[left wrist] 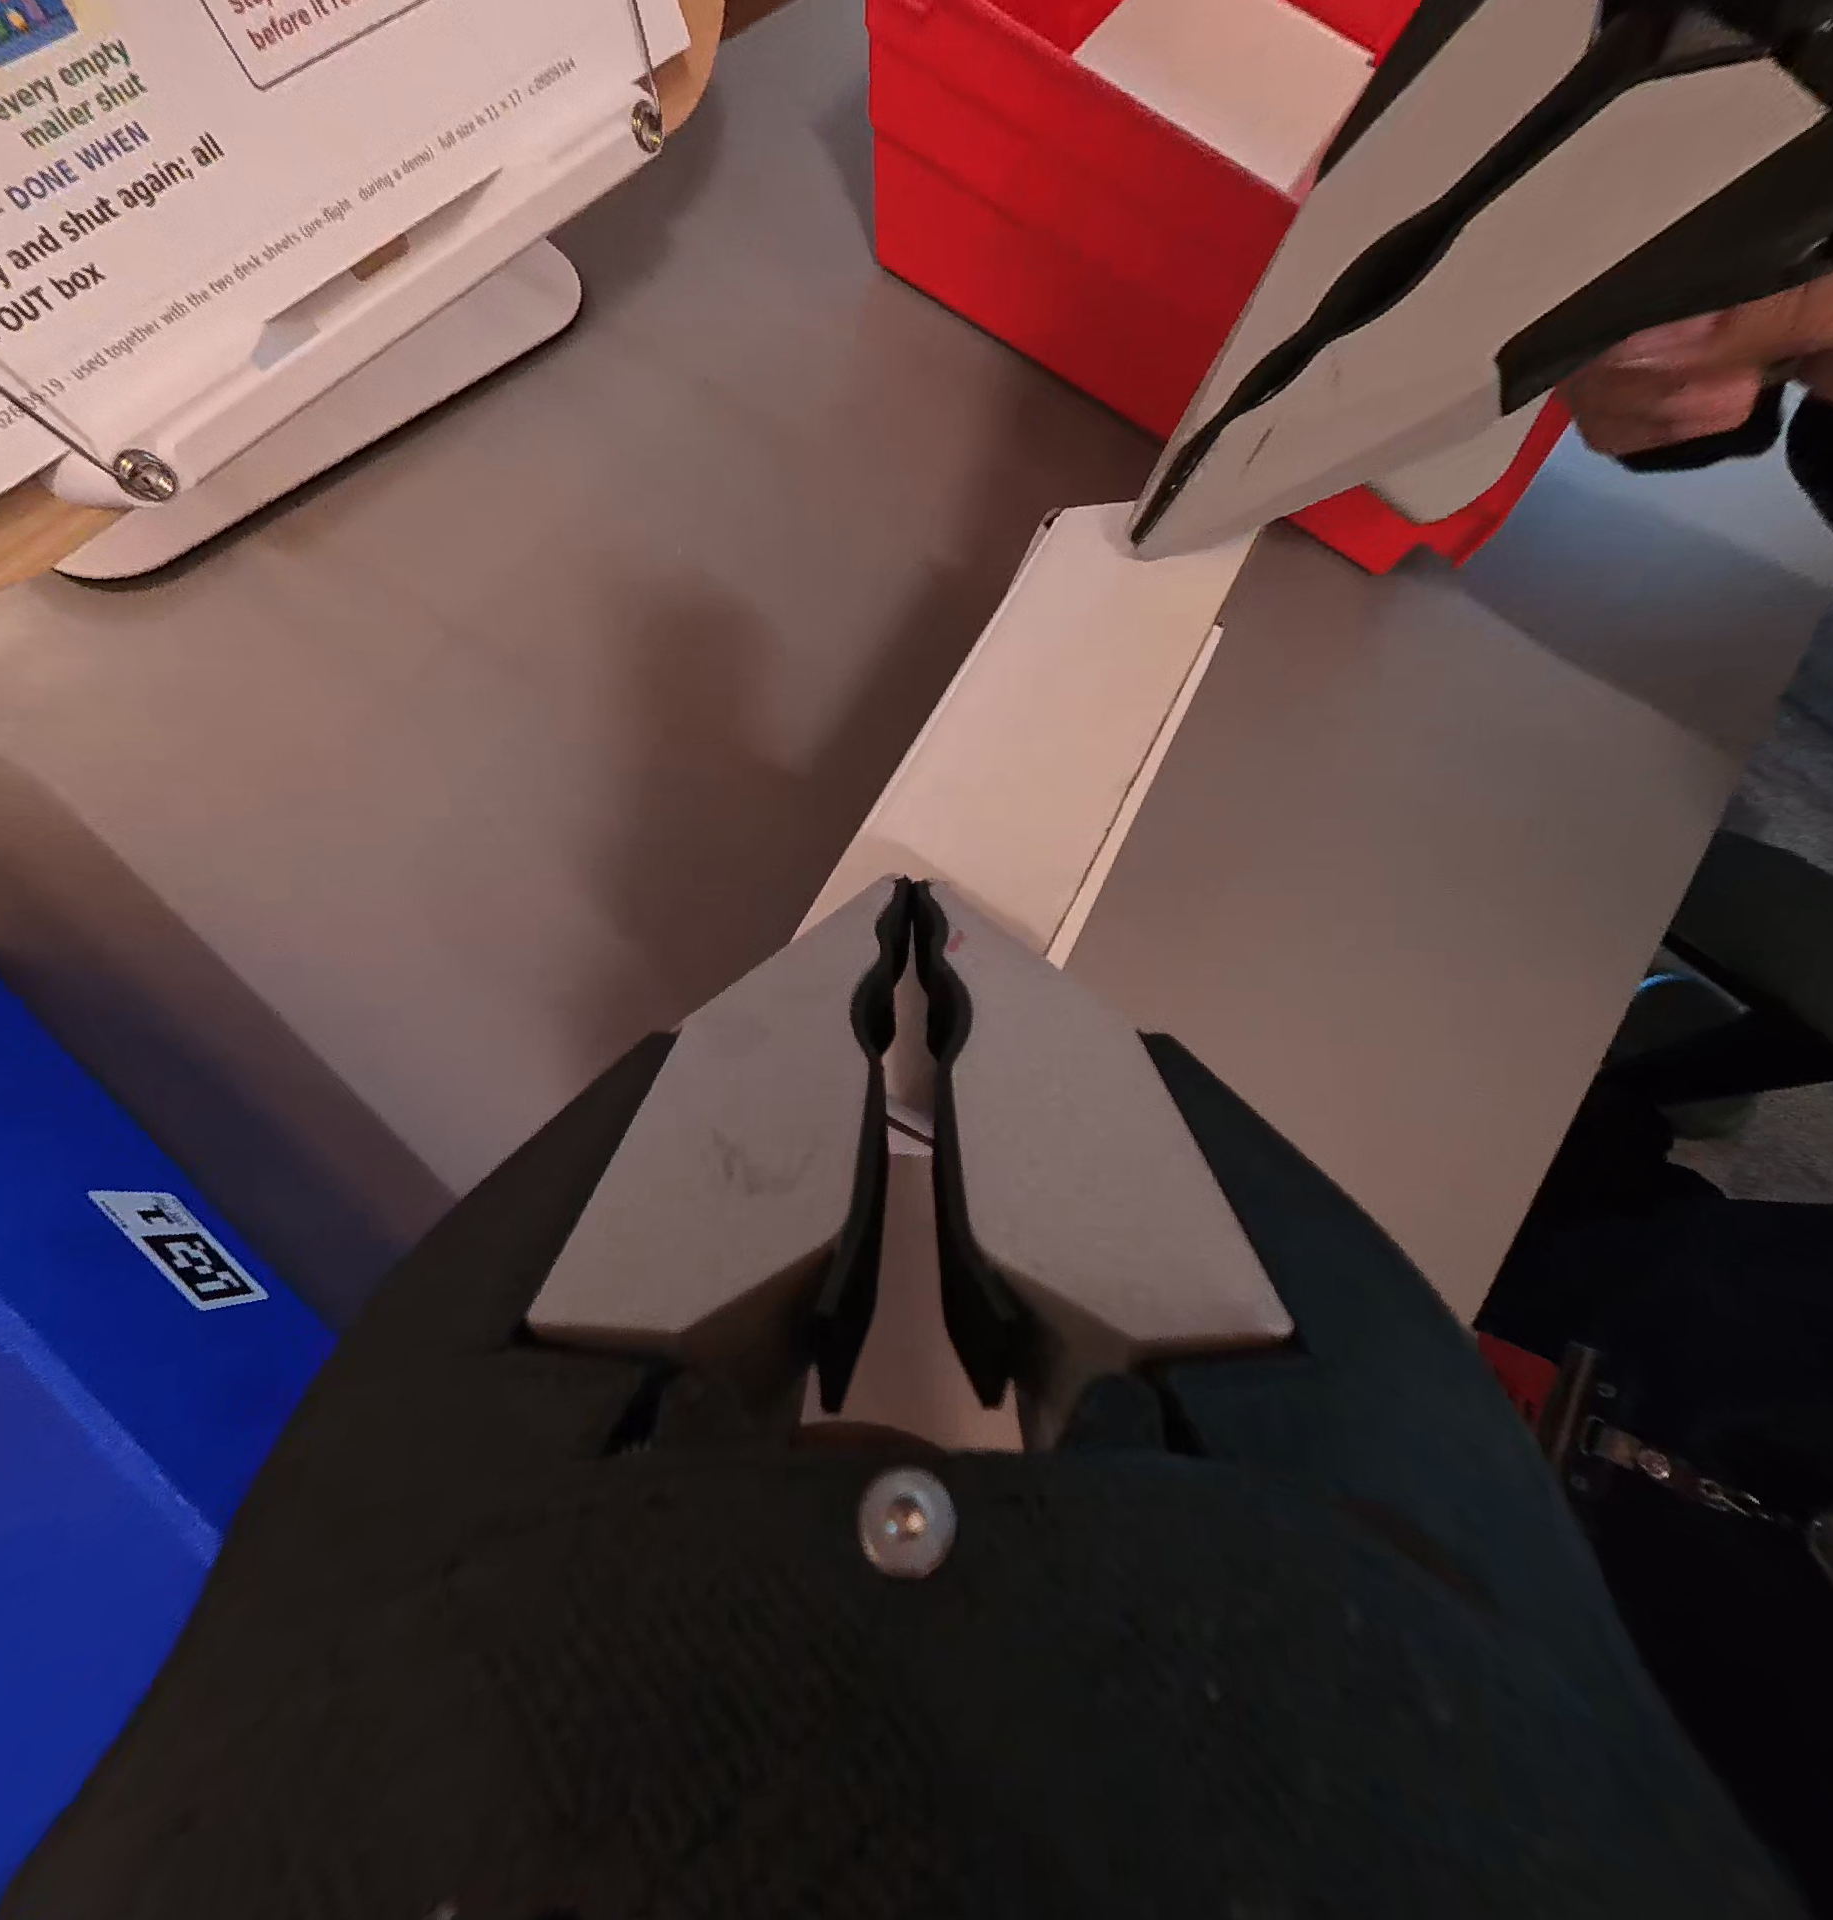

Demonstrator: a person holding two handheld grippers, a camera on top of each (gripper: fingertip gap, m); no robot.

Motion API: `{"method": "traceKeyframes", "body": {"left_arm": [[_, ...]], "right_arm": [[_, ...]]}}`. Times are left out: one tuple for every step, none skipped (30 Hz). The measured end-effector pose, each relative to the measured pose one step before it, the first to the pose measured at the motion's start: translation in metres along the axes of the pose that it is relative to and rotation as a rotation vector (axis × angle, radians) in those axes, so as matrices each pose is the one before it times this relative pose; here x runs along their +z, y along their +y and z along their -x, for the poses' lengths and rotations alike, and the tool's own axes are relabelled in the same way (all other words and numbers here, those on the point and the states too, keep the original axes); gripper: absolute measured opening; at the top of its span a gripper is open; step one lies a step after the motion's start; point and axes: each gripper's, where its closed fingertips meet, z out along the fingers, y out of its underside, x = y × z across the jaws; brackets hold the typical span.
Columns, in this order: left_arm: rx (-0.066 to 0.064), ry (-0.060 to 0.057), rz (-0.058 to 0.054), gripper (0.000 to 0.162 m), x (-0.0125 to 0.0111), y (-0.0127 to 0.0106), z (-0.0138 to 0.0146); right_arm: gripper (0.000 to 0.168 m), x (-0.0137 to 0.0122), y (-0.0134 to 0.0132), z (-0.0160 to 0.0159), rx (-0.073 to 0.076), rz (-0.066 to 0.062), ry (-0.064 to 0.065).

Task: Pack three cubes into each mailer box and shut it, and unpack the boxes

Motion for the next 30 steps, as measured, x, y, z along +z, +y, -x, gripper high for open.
{"method": "traceKeyframes", "body": {"left_arm": [[-0.0037, 0.0018, -0.0031, 0.000, 0.00010, -0.00005, 0.00020], [-0.0013, -0.0030, -0.0026, 0.000, 0.00029, -0.00008, 0.00046], [0.0058, -0.0082, -0.0008, 0.000, 0.00058, 0.00012, 0.00063], [0.0077, -0.0108, 0.0001, 0.000, 0.00080, 0.00041, 0.00097], [0.0040, -0.0109, -0.0036, 0.000, 0.00065, -0.00023, 0.00116], [0.0005, -0.0059, -0.0023, 0.000, 0.00055, 0.00012, 0.00093], [-0.0014, -0.0031, -0.0047, 0.000, 0.00038, 0.00003, 0.00078], [-0.0031, -0.0017, -0.0054, 0.000, 0.00009, 0.00017, 0.00096], [-0.0039, -0.0030, -0.0034, 0.000, -0.00075, 0.00072, 0.00144], [-0.0059, 0.0003, -0.0053, 0.000, -0.00229, 0.00049, 0.00123], [-0.0079, 0.0103, -0.0171, 0.000, -0.00399, -0.00122, -0.00019], [-0.0101, 0.0169, -0.0270, 0.000, -0.00567, -0.00269, -0.00131], [-0.0121, 0.0194, -0.0279, 0.000, -0.00665, -0.00299, -0.00161], [-0.0108, 0.0333, -0.0211, 0.000, -0.00617, -0.00204, -0.00368], [-0.0110, 0.0514, -0.0053, 0.000, -0.00447, 0.00058, -0.00655], [-0.0093, 0.0401, 0.0008, 0.000, -0.00247, 0.00194, -0.00481], [-0.0017, 0.0056, -0.0059, 0.000, -0.00118, 0.00165, 0.00084], [0.0051, -0.0129, 0.0014, 0.000, 0.00033, 0.00327, 0.00441], [0.0044, -0.0062, 0.0021, 0.000, 0.00187, 0.00419, 0.00431], [-0.0052, 0.0194, -0.0039, 0.000, 0.00310, 0.00366, 0.00097], [-0.0175, 0.0331, -0.0231, 0.000, 0.00278, 0.00092, -0.00074], [-0.0228, 0.0357, -0.0320, 0.000, 0.00138, -0.00082, -0.00075], [-0.0217, 0.0348, -0.0261, 0.000, 0.00057, -0.00027, -0.00033], [-0.0143, 0.0292, -0.0299, 0.000, 0.00019, -0.00020, 0.00028], [-0.0115, 0.0244, -0.0367, 0.000, 0.00039, 0.00009, 0.00097], [-0.0130, 0.0119, -0.0336, 0.000, 0.00132, 0.00140, 0.00227], [0.0006, 0.0137, -0.0363, 0.000, 0.00059, 0.00030, 0.00017], [0.0199, -0.0040, -0.0235, 0.000, -0.00023, 0.00035, 0.00008], [0.0258, -0.0131, -0.0101, 0.000, 0.00006, 0.00095, -0.00008], [0.0098, -0.0193, -0.0070, 0.000, -0.00005, 0.00016, 0.00012]], "right_arm": [[0.000, 0.00026, 0.00021, -0.00043, 0.0093, -0.0190, -0.0060], [0.000, 0.00067, 0.00021, -0.00063, 0.0095, -0.0187, -0.0035], [0.000, 0.00097, 0.00035, -0.00078, 0.0066, -0.0161, -0.0008], [0.000, 0.00095, 0.00008, -0.00104, 0.0024, -0.0158, 0.0024], [0.000, 0.00094, -0.00002, -0.00101, -0.0006, -0.0138, 0.0049], [0.000, 0.00110, 0.00000, -0.00095, -0.0017, -0.0132, 0.0070], [0.000, 0.00122, 0.00019, -0.00082, -0.0028, -0.0134, 0.0076], [0.000, 0.00116, 0.00050, -0.00097, -0.0046, -0.0128, 0.0070], [0.000, 0.00090, 0.00013, -0.00073, -0.0028, -0.0162, 0.0028], [0.000, 0.00013, -0.00003, -0.00019, 0.0072, -0.0174, -0.0061], [0.000, -0.00010, -0.00002, 0.00009, 0.0135, -0.0167, -0.0131], [0.000, -0.00006, 0.00024, 0.00009, 0.0154, -0.0143, -0.0174], [0.000, 0.00007, 0.00029, 0.00009, 0.0151, -0.0148, -0.0190], [0.000, -0.00008, -0.00006, 0.00005, 0.0136, -0.0171, -0.0191], [0.000, -0.00006, -0.00032, 0.00003, 0.0100, -0.0180, -0.0185], [0.000, -0.00008, -0.00015, 0.00012, 0.0039, -0.0187, -0.0179], [0.000, -0.00027, -0.00023, 0.00048, -0.0032, -0.0203, -0.0202], [0.000, 0.00010, -0.00030, -0.00005, -0.0036, -0.0227, -0.0167], [0.000, 0.00005, -0.00045, -0.00009, 0.0025, -0.0208, -0.0190], [0.000, -0.00007, -0.00021, 0.00008, 0.0084, -0.0154, -0.0212], [0.000, -0.00015, -0.00012, 0.00009, 0.0098, -0.0105, -0.0195], [0.000, -0.00019, -0.00018, 0.00013, -0.0008, -0.0085, -0.0154], [0.000, 0.00011, -0.00022, 0.00001, -0.0076, -0.0084, -0.0083], [0.000, 0.00021, -0.00021, -0.00015, -0.0041, -0.0073, -0.0067], [0.000, 0.00016, -0.00005, 0.00005, -0.0044, -0.0049, -0.0086], [0.000, -0.00006, 0.00006, 0.00017, -0.0067, -0.0043, -0.0132], [0.000, -0.00004, 0.00001, 0.00016, -0.0016, -0.0068, -0.0162], [0.000, 0.00005, -0.00006, 0.00023, 0.0031, -0.0083, -0.0198], [0.000, 0.00010, -0.00014, 0.00026, -0.0038, -0.0110, -0.0201], [0.000, 0.00011, 0.00002, 0.00024, -0.0048, -0.0117, -0.0199]]}}
